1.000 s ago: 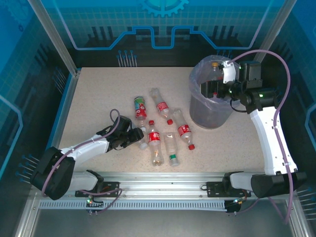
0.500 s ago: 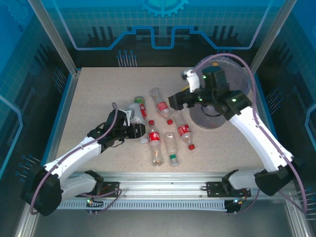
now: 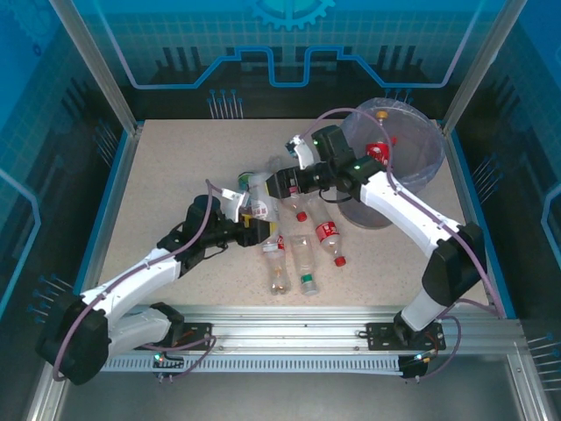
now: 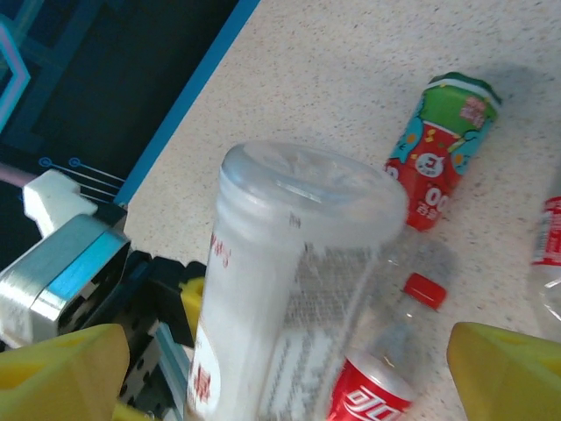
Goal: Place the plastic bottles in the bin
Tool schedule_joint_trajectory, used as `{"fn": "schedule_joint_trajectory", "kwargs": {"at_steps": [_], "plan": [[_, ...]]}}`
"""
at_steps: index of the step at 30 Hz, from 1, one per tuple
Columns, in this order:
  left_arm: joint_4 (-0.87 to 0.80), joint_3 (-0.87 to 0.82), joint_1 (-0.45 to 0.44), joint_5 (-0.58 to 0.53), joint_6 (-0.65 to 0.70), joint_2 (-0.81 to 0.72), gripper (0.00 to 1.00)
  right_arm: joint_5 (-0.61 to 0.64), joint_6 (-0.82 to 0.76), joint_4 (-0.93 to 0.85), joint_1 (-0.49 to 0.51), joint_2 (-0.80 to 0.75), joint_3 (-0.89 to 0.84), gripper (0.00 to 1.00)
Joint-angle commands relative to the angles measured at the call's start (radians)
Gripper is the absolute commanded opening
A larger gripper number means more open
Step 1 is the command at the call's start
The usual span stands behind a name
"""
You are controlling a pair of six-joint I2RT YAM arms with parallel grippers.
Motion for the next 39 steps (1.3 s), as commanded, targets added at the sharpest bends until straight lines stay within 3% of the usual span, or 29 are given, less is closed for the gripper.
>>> {"fn": "schedule_joint_trajectory", "kwargs": {"at_steps": [1, 6, 18, 21, 24, 32, 39], "plan": [[0.085, 0.011, -0.010, 0.052, 0.028, 0.016, 0.56, -0.063, 0.059, 0.092, 0.017, 0.045, -0.012, 0.95], [0.108, 0.018, -0.019, 0.066, 0.026, 0.035, 0.56, -0.080, 0.093, 0.136, 0.016, 0.091, -0.011, 0.91], [0.122, 0.010, -0.024, 0.056, 0.017, 0.032, 0.57, -0.085, 0.101, 0.161, 0.004, 0.092, -0.024, 0.64], [0.122, 0.009, -0.024, 0.043, 0.001, 0.024, 0.70, -0.081, 0.085, 0.149, 0.001, 0.082, -0.011, 0.63], [0.110, 0.009, -0.024, 0.032, -0.024, 0.001, 0.99, -0.072, 0.058, 0.124, -0.006, 0.072, 0.018, 0.63], [-0.045, -0.001, -0.023, 0.044, -0.088, -0.124, 0.99, 0.068, -0.111, -0.056, -0.038, 0.009, 0.231, 0.58], [-0.206, -0.026, -0.025, -0.037, -0.093, -0.168, 0.99, 0.244, -0.255, -0.212, -0.111, -0.072, 0.445, 0.53]]}}
